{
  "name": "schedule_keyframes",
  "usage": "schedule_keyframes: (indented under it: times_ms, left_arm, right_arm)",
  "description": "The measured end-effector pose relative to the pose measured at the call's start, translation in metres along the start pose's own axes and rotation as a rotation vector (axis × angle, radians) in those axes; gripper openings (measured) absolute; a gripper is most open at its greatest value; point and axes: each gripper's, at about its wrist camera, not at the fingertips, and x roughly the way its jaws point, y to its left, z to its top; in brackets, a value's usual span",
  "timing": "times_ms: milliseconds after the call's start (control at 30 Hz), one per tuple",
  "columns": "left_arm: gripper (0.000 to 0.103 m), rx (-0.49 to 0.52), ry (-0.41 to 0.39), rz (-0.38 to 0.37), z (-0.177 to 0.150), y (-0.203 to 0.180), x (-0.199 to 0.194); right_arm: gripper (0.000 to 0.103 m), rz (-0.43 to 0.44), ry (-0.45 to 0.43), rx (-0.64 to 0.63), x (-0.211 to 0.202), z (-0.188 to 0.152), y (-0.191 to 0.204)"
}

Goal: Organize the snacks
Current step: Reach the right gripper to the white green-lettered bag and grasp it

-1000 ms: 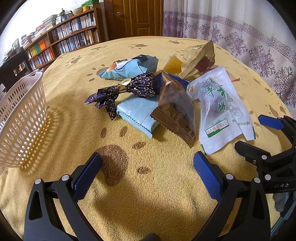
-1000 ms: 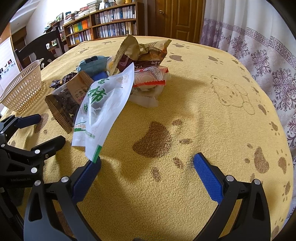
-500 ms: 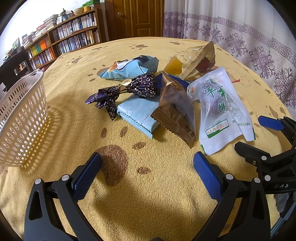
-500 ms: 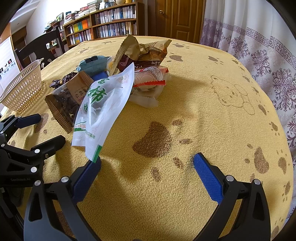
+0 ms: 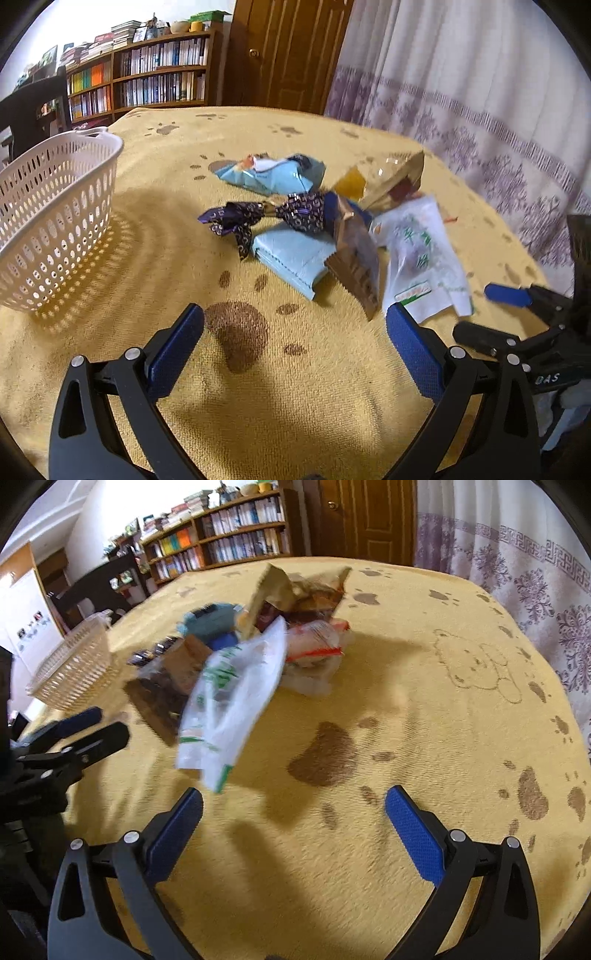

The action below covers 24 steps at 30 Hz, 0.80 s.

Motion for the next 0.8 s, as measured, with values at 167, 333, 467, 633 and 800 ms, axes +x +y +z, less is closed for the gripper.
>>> schedule_keyframes:
  times_ms: [167,333,467,633,800]
  left_arm:
    - [0.1,-0.037,-0.043,-0.004,0.001,0.007,-0.009]
    - [0.1,-0.025,-0.058,0.062,0.007,0.006,-0.014]
    - [0.1,0.034,-0.094,0.176,0.014,0.011,-0.025]
    - [0.1,-0.014,-0.13,0.204,0.029,0.031,-0.045]
    - [0.1,-0.031,-0.145,0.226,0.035,0.042,-0.053]
  right_arm:
    - [0.098,0.058,-0.063,-0.011,-0.019,0.005,0.012]
    - [0.098,0.059,-0.099,0.002,-0.021,0.014,0.018]
    - [0.097,0.071,-0.104,0.044,-0.011,0.029,0.018]
    - [0.083,0.091,-0.09,0.047,0.007,0.047,0.029]
    - [0.066,0.057,-0.058,0.038,0.029,0.055,0.038]
